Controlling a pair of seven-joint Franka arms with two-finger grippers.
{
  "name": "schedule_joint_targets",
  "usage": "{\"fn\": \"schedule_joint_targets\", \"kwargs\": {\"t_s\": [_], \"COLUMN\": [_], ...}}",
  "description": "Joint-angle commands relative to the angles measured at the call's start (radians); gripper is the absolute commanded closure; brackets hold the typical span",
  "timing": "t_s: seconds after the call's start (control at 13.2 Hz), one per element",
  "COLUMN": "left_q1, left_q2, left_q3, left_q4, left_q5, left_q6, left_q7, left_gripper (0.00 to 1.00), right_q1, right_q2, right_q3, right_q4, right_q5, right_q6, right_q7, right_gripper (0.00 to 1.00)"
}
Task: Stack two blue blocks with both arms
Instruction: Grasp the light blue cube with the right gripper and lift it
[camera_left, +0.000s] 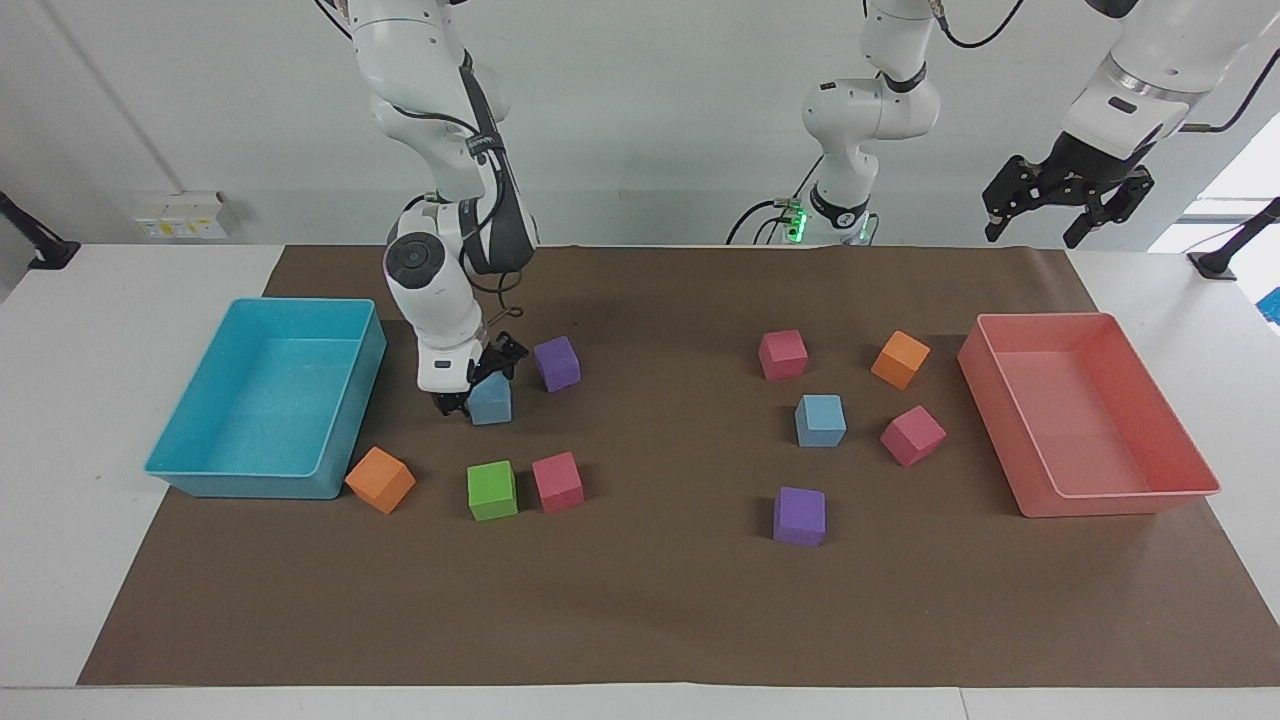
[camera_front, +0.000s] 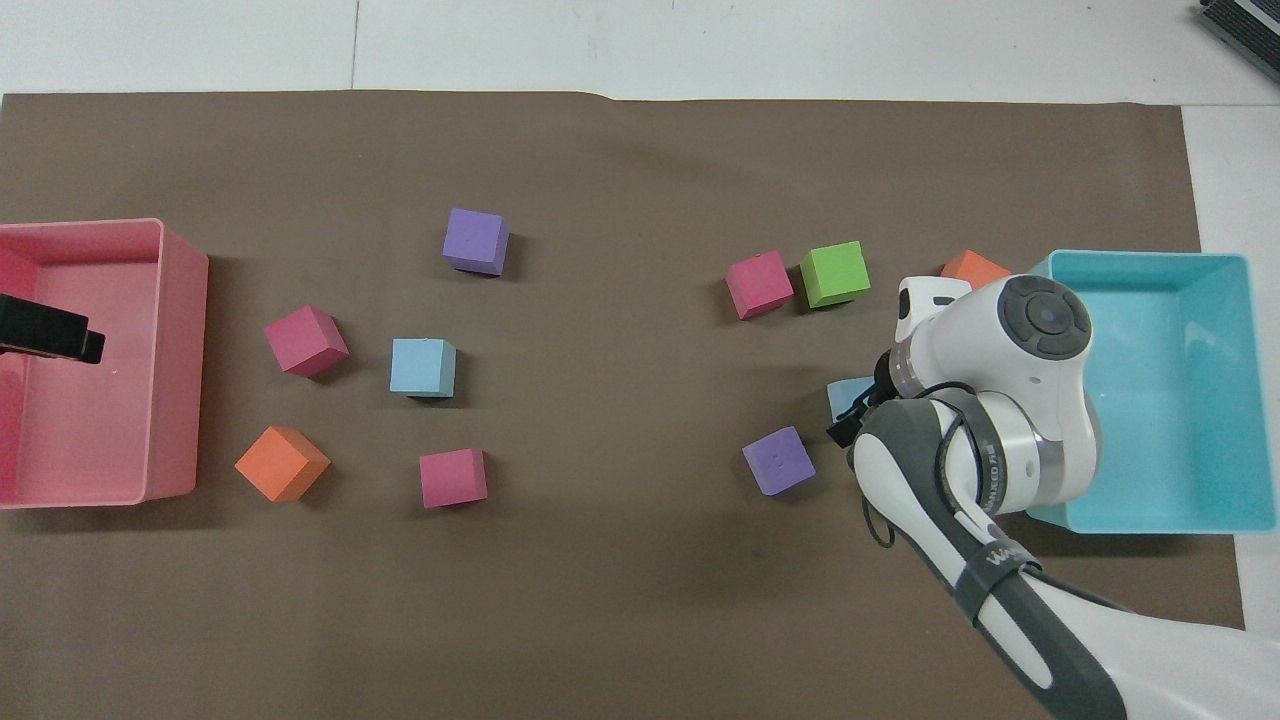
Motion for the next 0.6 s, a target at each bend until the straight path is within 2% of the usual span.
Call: {"fn": "schedule_joint_targets", "kwargs": {"t_s": [0.0,0.3,0.53], "left_q1": [-0.004,-0.004,-0.004], "left_q2": [-0.023,-0.023,-0.023], "left_q3": [0.002,0.001,0.001], "left_q4": [-0.026,-0.026,-0.026], "left_q5": [-0.009,-0.009,-0.009], "left_q6": [0.018,0.018,0.019], "left_q7": [-0.009,-0.009,-0.009], "left_gripper": [0.0,0.0,0.0], "right_q1": [-0.013,-0.016,-0.009], "right_q2": [0.011,0.005,-0.003], "right_q3": [0.003,0.0,0.002], "right_q4": [0.031,0.072,0.048], "right_q5": [0.022,0.022,0.025], "right_q6": [-0.025,-0.07,-0.069], "right_q7": [-0.04,-0.046,-0.034], "right_gripper": [0.0,0.0,0.0]}}
